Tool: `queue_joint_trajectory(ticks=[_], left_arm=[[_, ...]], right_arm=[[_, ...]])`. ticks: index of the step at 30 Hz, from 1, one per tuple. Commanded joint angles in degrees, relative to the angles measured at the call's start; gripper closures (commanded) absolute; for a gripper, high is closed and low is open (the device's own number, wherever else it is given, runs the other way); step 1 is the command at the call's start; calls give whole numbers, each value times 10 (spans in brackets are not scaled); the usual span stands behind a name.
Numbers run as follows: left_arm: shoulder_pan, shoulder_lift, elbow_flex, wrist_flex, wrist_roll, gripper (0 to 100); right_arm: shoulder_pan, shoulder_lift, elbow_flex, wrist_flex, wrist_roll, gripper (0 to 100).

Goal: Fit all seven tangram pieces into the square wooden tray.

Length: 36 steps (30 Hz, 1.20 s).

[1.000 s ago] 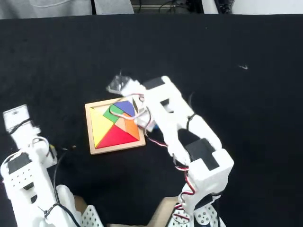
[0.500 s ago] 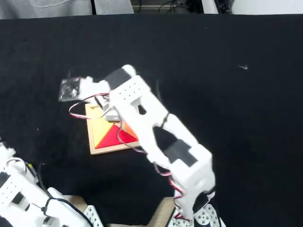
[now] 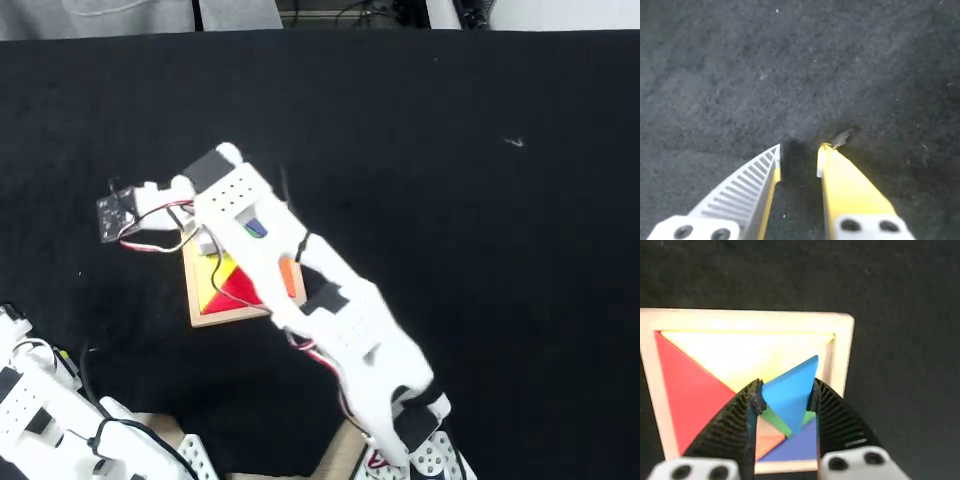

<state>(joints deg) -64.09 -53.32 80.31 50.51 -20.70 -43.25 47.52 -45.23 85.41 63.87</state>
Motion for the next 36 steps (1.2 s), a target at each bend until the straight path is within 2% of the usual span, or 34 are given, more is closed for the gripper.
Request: queue_joint_trajectory(ticks=[1, 9, 16, 25, 33, 36], left_arm=[[7, -3, -2, -7, 5, 870], [7, -3, 0, -10, 5, 870], [7, -3, 0, -10, 5, 870], [7, -3, 0, -10, 5, 870], [25, -3, 0, -10, 5, 870], [33, -3, 0, -9, 5, 870]], right_arm=[[-11, 36, -90, 18, 8, 962], [12, 95, -188, 61, 7, 960], [29, 120, -233, 70, 4, 807], [12, 138, -234, 62, 5, 808], [35, 71, -234, 98, 2, 817], [45, 22, -235, 123, -35, 916]])
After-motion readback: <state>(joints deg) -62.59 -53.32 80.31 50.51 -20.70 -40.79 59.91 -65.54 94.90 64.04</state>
